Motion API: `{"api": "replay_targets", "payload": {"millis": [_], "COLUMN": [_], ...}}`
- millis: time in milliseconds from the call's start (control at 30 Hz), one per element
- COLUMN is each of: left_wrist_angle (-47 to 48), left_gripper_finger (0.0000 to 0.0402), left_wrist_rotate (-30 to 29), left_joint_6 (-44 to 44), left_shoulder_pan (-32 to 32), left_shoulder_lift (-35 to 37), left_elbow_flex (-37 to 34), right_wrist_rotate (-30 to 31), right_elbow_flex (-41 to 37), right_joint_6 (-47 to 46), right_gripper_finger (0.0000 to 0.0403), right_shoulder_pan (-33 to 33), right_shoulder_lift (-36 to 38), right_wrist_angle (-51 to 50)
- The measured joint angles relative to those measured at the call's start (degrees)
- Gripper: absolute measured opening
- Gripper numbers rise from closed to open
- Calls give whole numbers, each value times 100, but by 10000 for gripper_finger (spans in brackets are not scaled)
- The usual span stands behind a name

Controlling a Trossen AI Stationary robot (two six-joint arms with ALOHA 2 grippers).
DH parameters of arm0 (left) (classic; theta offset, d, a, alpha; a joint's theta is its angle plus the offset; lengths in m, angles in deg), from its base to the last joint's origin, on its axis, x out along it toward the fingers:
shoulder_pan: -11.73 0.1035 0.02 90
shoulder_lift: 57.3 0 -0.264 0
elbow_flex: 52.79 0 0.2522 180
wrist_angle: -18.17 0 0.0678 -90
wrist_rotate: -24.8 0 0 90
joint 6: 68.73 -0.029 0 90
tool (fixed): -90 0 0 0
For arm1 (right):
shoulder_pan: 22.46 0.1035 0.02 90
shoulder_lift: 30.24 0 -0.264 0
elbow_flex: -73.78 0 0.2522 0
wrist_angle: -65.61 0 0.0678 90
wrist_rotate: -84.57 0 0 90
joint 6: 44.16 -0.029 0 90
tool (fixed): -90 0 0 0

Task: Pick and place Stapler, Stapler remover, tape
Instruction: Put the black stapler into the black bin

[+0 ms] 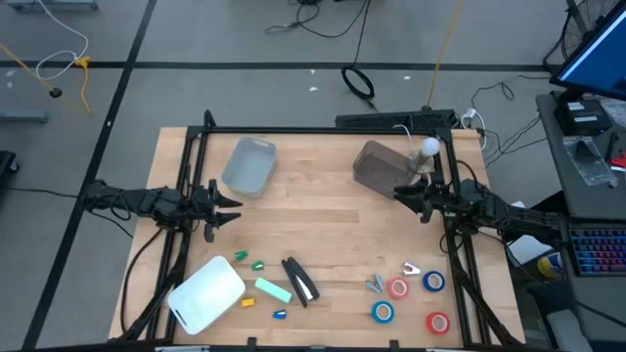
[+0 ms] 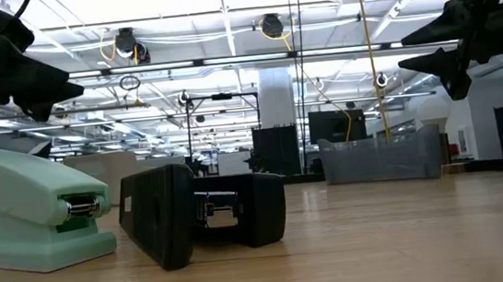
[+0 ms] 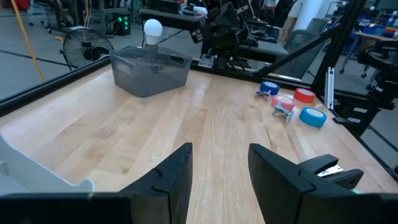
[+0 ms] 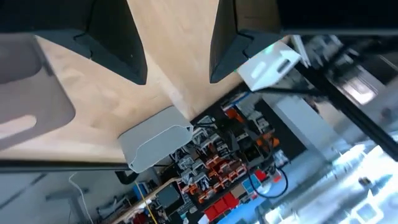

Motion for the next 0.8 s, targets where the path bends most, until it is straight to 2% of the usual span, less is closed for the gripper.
{"api": "replay_targets", "payload": {"millis": [167, 333, 500, 567, 700, 800], "left_wrist_angle": [-4, -54, -1035, -1605, -2546, -3039], "left_gripper_finger": [154, 154, 154, 154, 154, 154], "left_wrist_rotate": [-54, -94, -379, -183, 642, 806], "left_joint_6": [-312, 199, 791, 856, 840, 973], "left_shoulder_pan": [-1, -2, 0, -1, -2, -23], "left_shoulder_lift": [2, 0, 0, 0, -95, -368], "left_elbow_flex": [1, 0, 0, 0, 0, 2], "right_wrist_rotate": [0, 0, 2, 2, 32, 145], "right_elbow_flex": [1, 2, 2, 2, 2, 2], "right_joint_6": [-268, -616, -820, -864, -854, -759], "right_gripper_finger": [167, 167, 167, 167, 167, 167], "right_shoulder_pan": [1, 0, 1, 1, 2, 0], "right_shoulder_lift": [0, 0, 0, 0, 0, 0], "right_wrist_angle": [0, 0, -2, -7, -17, -37]}}
